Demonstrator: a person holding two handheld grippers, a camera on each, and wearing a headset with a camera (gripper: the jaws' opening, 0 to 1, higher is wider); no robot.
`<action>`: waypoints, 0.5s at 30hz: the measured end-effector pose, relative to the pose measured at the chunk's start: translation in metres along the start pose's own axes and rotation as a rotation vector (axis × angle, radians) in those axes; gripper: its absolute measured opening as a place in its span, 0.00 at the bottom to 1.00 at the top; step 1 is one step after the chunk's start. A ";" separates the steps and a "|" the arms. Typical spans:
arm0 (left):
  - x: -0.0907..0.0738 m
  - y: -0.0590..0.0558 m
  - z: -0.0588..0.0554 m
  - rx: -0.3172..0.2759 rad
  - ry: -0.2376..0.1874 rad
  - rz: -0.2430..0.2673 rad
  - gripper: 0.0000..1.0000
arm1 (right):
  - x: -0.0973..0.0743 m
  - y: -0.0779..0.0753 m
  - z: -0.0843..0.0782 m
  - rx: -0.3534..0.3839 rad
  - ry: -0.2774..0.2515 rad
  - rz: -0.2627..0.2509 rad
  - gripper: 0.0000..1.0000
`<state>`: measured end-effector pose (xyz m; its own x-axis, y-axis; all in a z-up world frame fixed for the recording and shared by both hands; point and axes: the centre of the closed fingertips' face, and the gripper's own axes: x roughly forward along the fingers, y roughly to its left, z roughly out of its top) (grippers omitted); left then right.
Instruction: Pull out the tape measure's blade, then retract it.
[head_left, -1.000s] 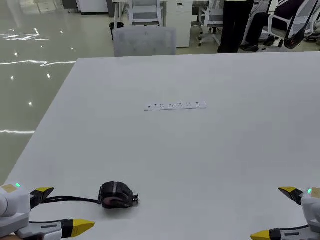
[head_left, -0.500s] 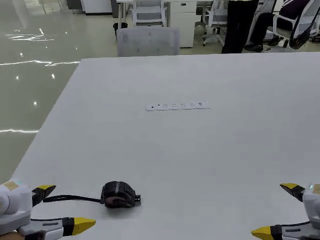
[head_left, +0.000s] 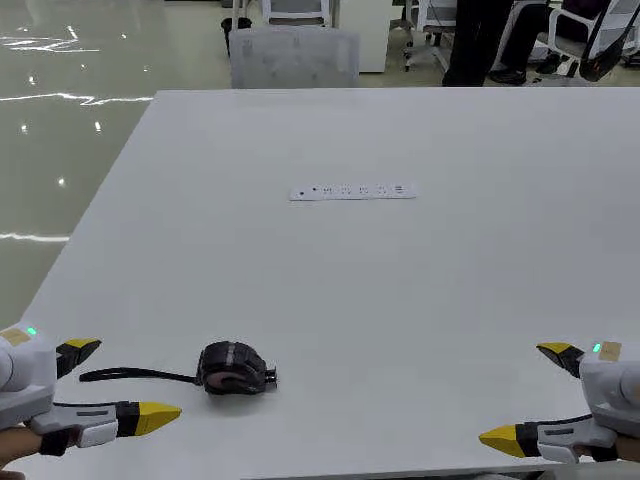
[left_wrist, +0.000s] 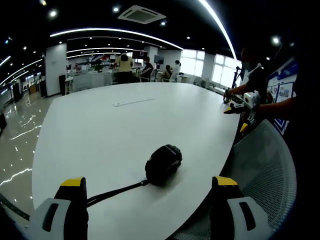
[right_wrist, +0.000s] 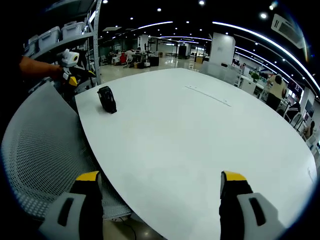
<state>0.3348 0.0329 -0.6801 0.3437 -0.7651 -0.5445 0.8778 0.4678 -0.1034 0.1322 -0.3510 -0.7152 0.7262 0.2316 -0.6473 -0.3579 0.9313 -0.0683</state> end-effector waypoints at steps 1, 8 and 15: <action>0.000 -0.001 0.001 -0.001 0.000 -0.001 1.00 | 0.000 0.001 -0.001 0.002 0.001 0.000 1.00; 0.003 -0.007 -0.002 0.016 0.010 0.001 1.00 | -0.004 0.005 -0.010 0.012 0.009 0.003 1.00; 0.008 -0.009 -0.003 0.025 0.035 -0.011 1.00 | -0.007 0.005 -0.012 0.019 0.006 -0.002 1.00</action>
<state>0.3284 0.0237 -0.6862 0.3222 -0.7541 -0.5723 0.8896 0.4479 -0.0893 0.1188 -0.3516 -0.7203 0.7232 0.2282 -0.6518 -0.3454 0.9368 -0.0553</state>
